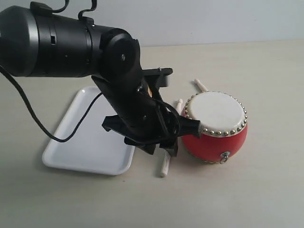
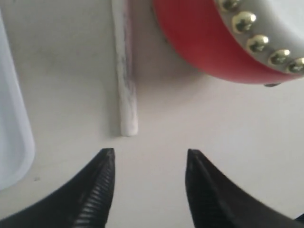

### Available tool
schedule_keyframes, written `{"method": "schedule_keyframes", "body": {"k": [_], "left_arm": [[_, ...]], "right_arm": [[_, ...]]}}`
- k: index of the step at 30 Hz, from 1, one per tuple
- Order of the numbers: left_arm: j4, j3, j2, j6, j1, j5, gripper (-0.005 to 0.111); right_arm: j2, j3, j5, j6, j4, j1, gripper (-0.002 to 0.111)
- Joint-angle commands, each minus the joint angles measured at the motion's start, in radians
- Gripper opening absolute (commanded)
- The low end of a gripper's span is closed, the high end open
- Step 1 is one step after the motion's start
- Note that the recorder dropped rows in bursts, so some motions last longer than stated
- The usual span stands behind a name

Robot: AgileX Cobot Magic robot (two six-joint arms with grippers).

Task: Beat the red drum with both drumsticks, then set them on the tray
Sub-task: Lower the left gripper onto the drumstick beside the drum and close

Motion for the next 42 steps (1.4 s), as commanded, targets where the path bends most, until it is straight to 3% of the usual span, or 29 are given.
{"method": "schedule_keyframes", "body": {"k": [1, 4, 9, 18, 42], "left_arm": [[-0.039, -0.021, -0.001, 0.048, -0.004, -0.046, 0.048], [0.053, -0.047, 0.004, -0.04, -0.004, -0.022, 0.049], [0.092, -0.11, 0.064, -0.05, -0.004, 0.092, 0.049], [0.137, -0.213, 0.165, -0.05, -0.019, 0.149, 0.049], [0.169, -0.241, 0.261, -0.097, -0.027, 0.091, 0.049]], "right_arm": [[-0.007, 0.004, -0.007, -0.002, 0.002, -0.002, 0.0], [-0.007, 0.004, -0.007, -0.002, 0.002, -0.002, 0.0], [-0.007, 0.004, -0.007, -0.002, 0.002, -0.002, 0.0], [-0.007, 0.004, -0.007, -0.002, 0.002, -0.002, 0.0], [-0.007, 0.004, -0.007, -0.002, 0.002, -0.002, 0.0]]}}
